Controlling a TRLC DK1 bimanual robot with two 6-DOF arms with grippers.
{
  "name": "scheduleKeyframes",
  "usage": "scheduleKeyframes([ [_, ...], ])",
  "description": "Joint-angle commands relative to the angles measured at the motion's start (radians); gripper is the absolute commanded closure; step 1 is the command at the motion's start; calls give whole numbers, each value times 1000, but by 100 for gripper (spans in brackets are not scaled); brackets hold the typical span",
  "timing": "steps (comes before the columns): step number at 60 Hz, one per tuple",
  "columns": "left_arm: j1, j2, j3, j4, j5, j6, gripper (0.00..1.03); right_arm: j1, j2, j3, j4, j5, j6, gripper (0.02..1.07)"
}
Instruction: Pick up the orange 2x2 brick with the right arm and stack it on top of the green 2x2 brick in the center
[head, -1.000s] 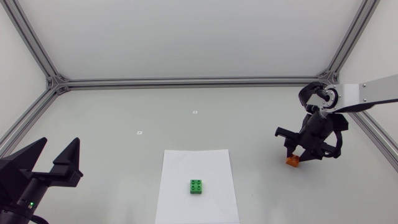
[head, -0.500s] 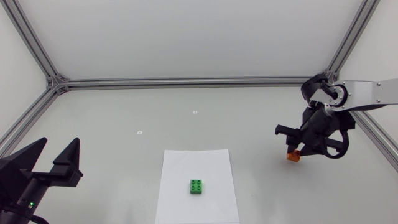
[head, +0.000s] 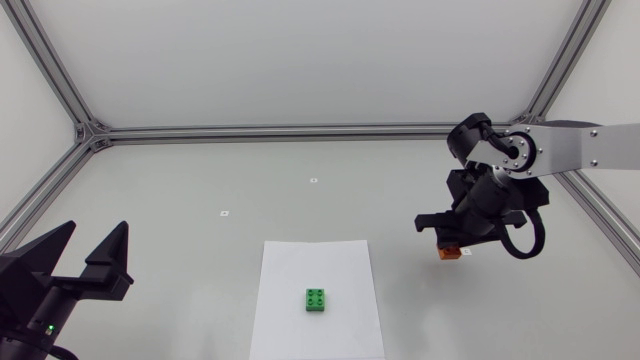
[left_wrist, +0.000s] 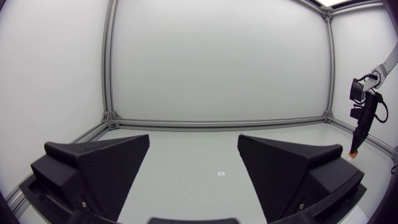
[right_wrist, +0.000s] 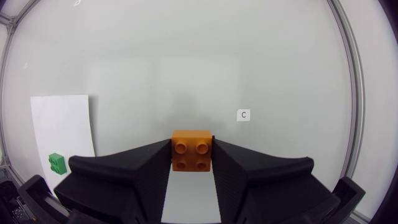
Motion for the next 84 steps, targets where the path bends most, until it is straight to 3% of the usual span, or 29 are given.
scheduleKeyframes([
  [1, 3, -8, -41, -15, 4, 13, 4, 41, -7, 15, -13, 4, -35, 101],
  [7, 3, -8, -41, -15, 4, 13, 4, 90, -12, 16, -13, 0, -86, 101],
  [22, 3, -8, -41, -15, 4, 13, 4, 152, -3, 70, -67, -129, -218, 99],
  [24, 3, -8, -41, -13, 4, 13, 4, 156, 5, 98, -117, -201, -262, 94],
  [26, 3, -8, -41, -13, 4, 13, 4, 159, 27, 141, -218, -237, -301, 81],
  [28, 3, -8, -41, -15, 4, 13, 4, 168, 42, 159, -255, -240, -314, 81],
  [35, 3, -8, -41, -15, 4, 13, 4, 228, 30, 147, -217, -161, -324, 81],
  [62, 3, -8, -41, -15, 6, 13, 4, 391, 45, 154, -211, -100, -327, 89],
  [68, 3, -8, -41, -15, 4, 13, 4, 435, 45, 148, -197, -75, -327, 96],
  [84, 3, -8, -41, -15, 4, 13, 4, 560, 47, 156, -160, -29, -357, 96],
])
